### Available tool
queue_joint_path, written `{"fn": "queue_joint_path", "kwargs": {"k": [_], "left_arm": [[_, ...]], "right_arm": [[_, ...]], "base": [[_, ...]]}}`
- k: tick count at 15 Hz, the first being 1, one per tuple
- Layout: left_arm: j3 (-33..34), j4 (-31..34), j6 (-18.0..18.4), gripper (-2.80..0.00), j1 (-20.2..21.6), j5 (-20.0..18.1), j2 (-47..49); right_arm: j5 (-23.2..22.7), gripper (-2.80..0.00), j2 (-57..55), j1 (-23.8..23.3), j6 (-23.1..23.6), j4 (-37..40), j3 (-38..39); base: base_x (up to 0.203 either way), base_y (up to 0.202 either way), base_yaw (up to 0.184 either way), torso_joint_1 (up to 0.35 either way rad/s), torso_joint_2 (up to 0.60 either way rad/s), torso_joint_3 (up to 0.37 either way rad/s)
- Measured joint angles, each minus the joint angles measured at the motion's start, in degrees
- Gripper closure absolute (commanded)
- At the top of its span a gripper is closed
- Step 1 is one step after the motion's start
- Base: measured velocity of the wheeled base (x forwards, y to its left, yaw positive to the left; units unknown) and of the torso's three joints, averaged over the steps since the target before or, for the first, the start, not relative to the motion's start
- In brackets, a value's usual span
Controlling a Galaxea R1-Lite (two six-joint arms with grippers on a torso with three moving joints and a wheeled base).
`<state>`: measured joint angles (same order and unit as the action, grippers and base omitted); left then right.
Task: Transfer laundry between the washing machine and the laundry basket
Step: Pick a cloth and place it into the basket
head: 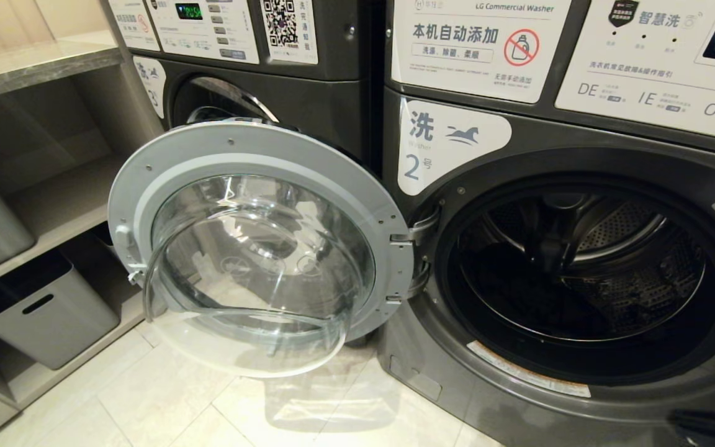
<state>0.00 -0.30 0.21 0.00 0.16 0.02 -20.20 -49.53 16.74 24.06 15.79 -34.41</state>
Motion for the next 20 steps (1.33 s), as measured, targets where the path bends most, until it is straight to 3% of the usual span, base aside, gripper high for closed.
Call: {"fn": "queue_joint_path", "kwargs": {"k": [4,10,17,20], "left_arm": [[0.0,0.0,0.0,0.0,0.0,0.0,0.0],[0.0,0.0,0.0,0.0,0.0,0.0,0.0],[0.0,0.0,0.0,0.0,0.0,0.0,0.0],[0.0,0.0,0.0,0.0,0.0,0.0,0.0]], "right_arm": [[1.6,0.0,-7.1,1.2,-1.0,-4.0,3.0],[14.4,0.0,-23.4,3.7,-4.1,-20.6,9.3],[29.6,0.0,-48.0,12.5,-18.4,-47.7,9.9],[37.8,0.0,-53.3,13.3,-22.6,-52.6,8.6]], "base": [[0.0,0.0,0.0,0.0,0.0,0.0],[0.0,0.0,0.0,0.0,0.0,0.0],[0.0,0.0,0.0,0.0,0.0,0.0],[0.0,0.0,0.0,0.0,0.0,0.0]]}}
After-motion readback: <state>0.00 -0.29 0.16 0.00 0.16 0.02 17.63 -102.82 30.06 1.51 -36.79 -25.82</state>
